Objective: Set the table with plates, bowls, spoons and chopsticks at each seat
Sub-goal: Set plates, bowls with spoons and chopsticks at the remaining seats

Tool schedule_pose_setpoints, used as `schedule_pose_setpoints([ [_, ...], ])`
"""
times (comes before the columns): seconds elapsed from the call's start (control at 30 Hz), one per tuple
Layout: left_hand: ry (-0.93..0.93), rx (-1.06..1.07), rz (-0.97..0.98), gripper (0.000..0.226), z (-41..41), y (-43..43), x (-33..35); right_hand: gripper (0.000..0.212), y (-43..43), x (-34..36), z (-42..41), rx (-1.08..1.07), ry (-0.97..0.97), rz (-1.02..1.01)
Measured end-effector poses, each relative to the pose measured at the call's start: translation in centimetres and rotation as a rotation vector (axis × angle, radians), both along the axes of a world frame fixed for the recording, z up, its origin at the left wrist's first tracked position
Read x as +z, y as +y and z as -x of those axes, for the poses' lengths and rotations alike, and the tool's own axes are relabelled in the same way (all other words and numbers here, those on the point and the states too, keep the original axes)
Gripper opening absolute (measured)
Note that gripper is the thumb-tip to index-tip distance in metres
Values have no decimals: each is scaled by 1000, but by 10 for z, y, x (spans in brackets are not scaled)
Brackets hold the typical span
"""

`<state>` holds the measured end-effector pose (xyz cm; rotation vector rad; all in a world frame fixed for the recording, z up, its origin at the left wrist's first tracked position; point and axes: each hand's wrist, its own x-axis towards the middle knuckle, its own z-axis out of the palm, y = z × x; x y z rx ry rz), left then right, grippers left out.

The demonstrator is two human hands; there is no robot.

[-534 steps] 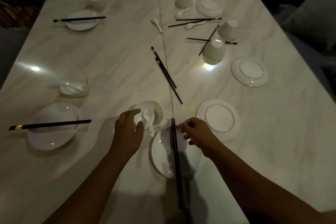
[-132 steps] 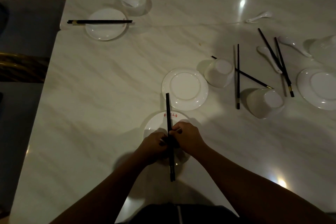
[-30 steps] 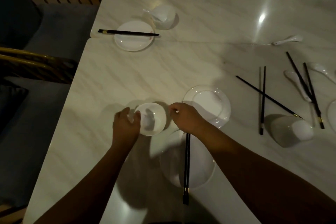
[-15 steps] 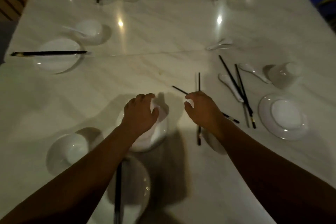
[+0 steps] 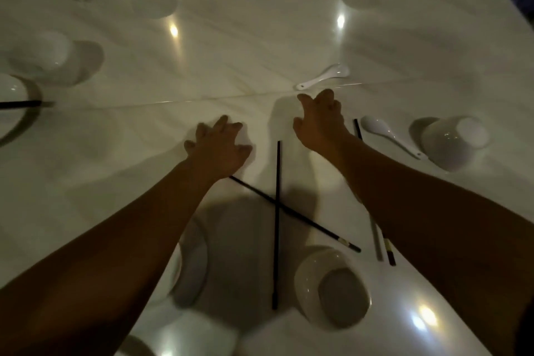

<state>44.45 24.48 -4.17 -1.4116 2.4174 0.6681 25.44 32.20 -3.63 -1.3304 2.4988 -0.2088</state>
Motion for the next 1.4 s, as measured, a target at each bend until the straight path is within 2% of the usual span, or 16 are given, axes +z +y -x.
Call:
schedule_pose_setpoints([
  [0.1,-24,38,0,64,14,-3,-2,56,-29,-8,24,3,120,-3],
  [0.23,-27,45,51,68,14,5,-10,48,-50,-16,44,-8,241,-36],
  [0.3,-30,34,73,67,14,5,-13,44,-54,-19,44,18,286,19],
  [0.43,-37,28,73,67,14,6,-14,35,-57,-14,40,22,188,120],
  [0.57,-28,25,37,66,11,3,-11,19,-57,-2,35,-23,47,51],
  [0.7,-27,-41,32,70,-2,2,-9,22,-46,4,28,-86,2,86],
  [0.8,-11,-59,3,67,-12,-3,-5,25,-36,7,20,-215,-196,231],
  [0.83,31,-55,-18,66,-16,-2,-1,26,-33,9,13,-318,-379,326],
  [0.9,204,4,-69,60,-25,3,9,22,-23,20,-11,-573,-938,556],
  [0.97,376,93,-70,53,-41,13,22,15,-5,33,-43,-721,-1428,646],
  [1.03,465,139,-11,46,-67,26,35,17,17,44,-78,-825,-1683,608],
  [1.13,470,129,16,49,-125,52,56,14,48,54,-136,-837,-1795,474],
  [1.23,433,98,60,59,-195,82,72,19,72,61,-195,-673,-1699,271],
  [1.4,338,267,68,53,-317,106,89,16,99,71,-296,-423,-1530,37],
])
